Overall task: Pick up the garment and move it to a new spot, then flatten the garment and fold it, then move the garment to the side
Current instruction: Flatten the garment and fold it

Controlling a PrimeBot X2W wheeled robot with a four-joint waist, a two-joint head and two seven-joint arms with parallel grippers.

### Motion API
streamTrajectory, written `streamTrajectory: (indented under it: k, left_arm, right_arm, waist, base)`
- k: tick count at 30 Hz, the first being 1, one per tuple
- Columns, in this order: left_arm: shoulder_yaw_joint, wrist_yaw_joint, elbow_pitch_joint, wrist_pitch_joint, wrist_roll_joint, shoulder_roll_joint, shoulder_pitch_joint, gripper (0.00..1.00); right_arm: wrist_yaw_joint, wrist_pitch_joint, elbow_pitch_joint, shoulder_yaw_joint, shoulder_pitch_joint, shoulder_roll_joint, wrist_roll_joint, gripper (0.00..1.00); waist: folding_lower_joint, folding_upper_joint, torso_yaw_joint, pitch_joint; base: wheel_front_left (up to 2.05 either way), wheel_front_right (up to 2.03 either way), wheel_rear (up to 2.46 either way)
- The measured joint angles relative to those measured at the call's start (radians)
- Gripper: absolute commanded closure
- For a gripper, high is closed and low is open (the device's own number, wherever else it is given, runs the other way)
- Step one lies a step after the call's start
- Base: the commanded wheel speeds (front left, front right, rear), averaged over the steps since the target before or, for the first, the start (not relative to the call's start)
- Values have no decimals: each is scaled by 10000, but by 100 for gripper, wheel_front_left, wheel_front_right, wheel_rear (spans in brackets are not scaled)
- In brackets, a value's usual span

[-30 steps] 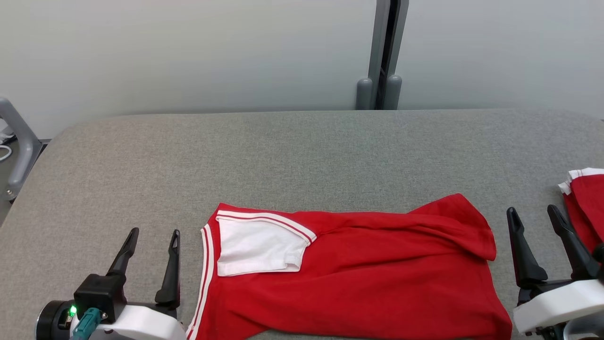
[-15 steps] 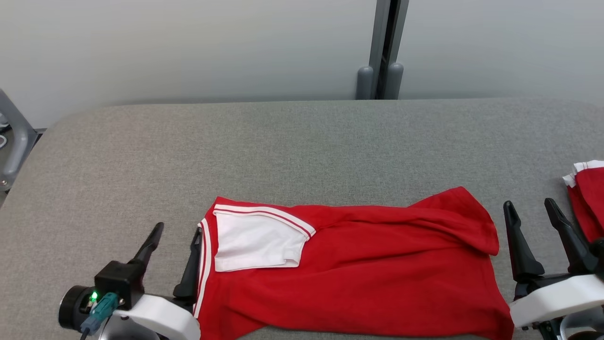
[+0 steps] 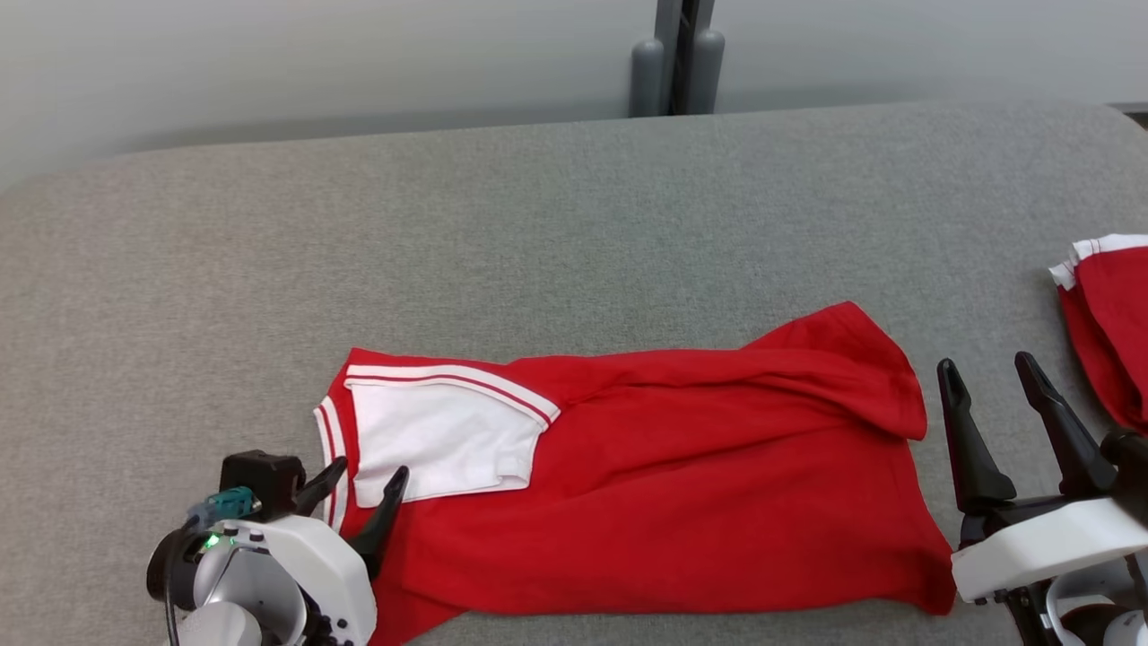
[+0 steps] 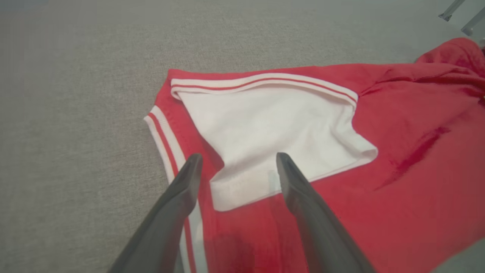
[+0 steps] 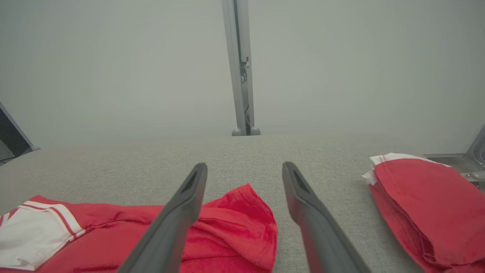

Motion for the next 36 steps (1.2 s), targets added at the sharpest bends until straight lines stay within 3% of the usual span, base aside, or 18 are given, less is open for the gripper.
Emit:
streamTrajectory:
  k: [4, 5, 6, 7, 13, 20, 30, 31, 32, 33, 36]
  left_arm:
    - [73, -213, 568, -17, -178, -48, -307, 2]
    - [90, -255, 662, -54, -228, -79, -360, 52]
    - [84, -385, 871, -46, -307, -96, -453, 87]
    - [86, -405, 955, -48, -326, -100, -479, 100]
    - [58, -483, 1191, -265, -276, -115, -757, 100]
    - [-38, -472, 1093, -384, -69, -94, -1043, 100]
    - [-207, -424, 698, -487, 123, -75, -1228, 100]
    - [-209, -391, 652, -510, 144, -73, -1229, 100]
    - [-209, -380, 591, -548, 163, -75, -1228, 100]
    - [-196, -366, 527, -587, 174, -63, -1227, 100]
    - [-146, -265, 284, -709, 174, -13, -1210, 100]
  right_arm:
    - [0, -52, 92, -13, -84, 4, 29, 0]
    - [0, -77, 121, -25, -86, 4, 31, 0]
    - [0, -86, 186, -25, -113, 6, 75, 0]
    - [0, -86, 215, -33, -146, 6, 105, 0]
    - [0, -4, 803, -73, -375, -84, 309, 0]
    - [0, 150, 3177, 280, -1453, -1081, 771, 0]
    - [2, -111, 6316, 1724, -3217, -1714, 1824, 0]
    - [2, -155, 6473, 1852, -3318, -1732, 2052, 42]
    - [2, -242, 6627, 1967, -3420, -1747, 2224, 64]
    - [2, -290, 6736, 2065, -3521, -1787, 2309, 100]
    - [0, -464, 6845, 2359, -3724, -1944, 2809, 100]
  waist:
    - [0, 0, -179, 274]
    - [0, 0, -206, 331]
    - [0, 0, -245, 421]
    - [0, 0, -261, 456]
    - [0, 0, -291, 601]
    - [0, 0, -149, 777]
    - [0, 0, 279, 1060]
    - [0, 0, 309, 1072]
    - [0, 0, 334, 1074]
    - [0, 0, 347, 1067]
    - [0, 0, 341, 1032]
  base:
    - [0, 0, 0]
    - [0, 0, 0]
    - [0, 0, 0]
    - [0, 0, 0]
    - [0, 0, 0]
    - [0, 0, 0]
    - [0, 0, 0]
    - [0, 0, 0]
    - [0, 0, 0]
    - [0, 0, 0]
    - [0, 0, 0]
